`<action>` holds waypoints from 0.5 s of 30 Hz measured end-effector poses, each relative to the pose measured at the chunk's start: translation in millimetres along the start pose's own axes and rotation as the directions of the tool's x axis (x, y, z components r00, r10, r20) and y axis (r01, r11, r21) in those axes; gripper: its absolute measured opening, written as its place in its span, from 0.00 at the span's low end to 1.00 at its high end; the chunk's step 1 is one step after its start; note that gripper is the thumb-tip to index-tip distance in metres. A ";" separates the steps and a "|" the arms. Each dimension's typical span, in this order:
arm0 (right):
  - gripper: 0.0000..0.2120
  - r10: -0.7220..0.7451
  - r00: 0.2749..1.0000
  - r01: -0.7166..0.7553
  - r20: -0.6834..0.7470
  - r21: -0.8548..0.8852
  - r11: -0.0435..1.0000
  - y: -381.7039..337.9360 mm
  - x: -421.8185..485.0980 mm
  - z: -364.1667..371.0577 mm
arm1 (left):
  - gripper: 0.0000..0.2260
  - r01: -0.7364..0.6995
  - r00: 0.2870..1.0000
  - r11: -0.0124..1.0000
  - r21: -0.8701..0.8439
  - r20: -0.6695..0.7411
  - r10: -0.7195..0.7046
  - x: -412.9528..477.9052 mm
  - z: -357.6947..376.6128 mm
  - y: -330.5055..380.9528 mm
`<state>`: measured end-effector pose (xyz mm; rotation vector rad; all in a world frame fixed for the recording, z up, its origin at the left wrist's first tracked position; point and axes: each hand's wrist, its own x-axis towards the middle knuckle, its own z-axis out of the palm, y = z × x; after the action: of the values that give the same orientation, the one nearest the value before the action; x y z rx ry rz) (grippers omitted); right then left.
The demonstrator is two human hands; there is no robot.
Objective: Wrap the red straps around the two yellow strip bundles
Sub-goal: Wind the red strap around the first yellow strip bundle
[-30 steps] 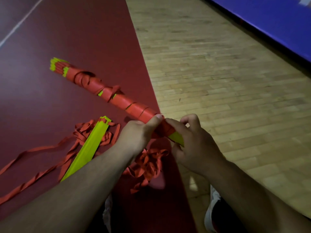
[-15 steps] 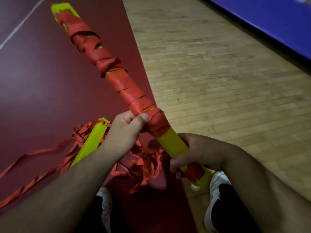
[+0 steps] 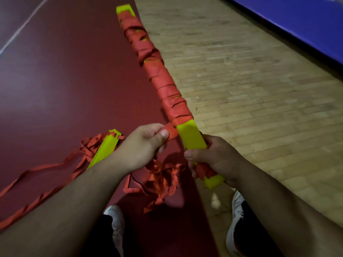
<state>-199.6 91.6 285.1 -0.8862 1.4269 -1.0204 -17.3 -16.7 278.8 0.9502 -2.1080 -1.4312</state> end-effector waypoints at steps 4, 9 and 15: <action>0.11 -0.054 0.977 -0.032 -0.207 -0.391 0.920 9.0 2.0 6.7 | 0.13 0.171 0.983 0.983 -0.070 0.076 -0.165 -0.7 5.4 3.6; 0.19 -0.242 0.932 -0.083 -0.268 -0.811 0.579 13.7 -1.6 28.8 | 0.31 0.332 0.942 0.918 -0.216 0.034 -0.333 -2.2 18.1 3.2; 0.28 -0.345 0.936 0.076 -0.072 -0.915 0.397 16.4 1.0 36.2 | 0.22 0.311 0.883 0.845 -0.435 -0.197 -0.427 -0.6 27.8 6.8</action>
<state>-163.2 92.5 269.0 -1.8302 2.1889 -0.4431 -37.6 3.1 274.5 1.3543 -1.3969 -1.6951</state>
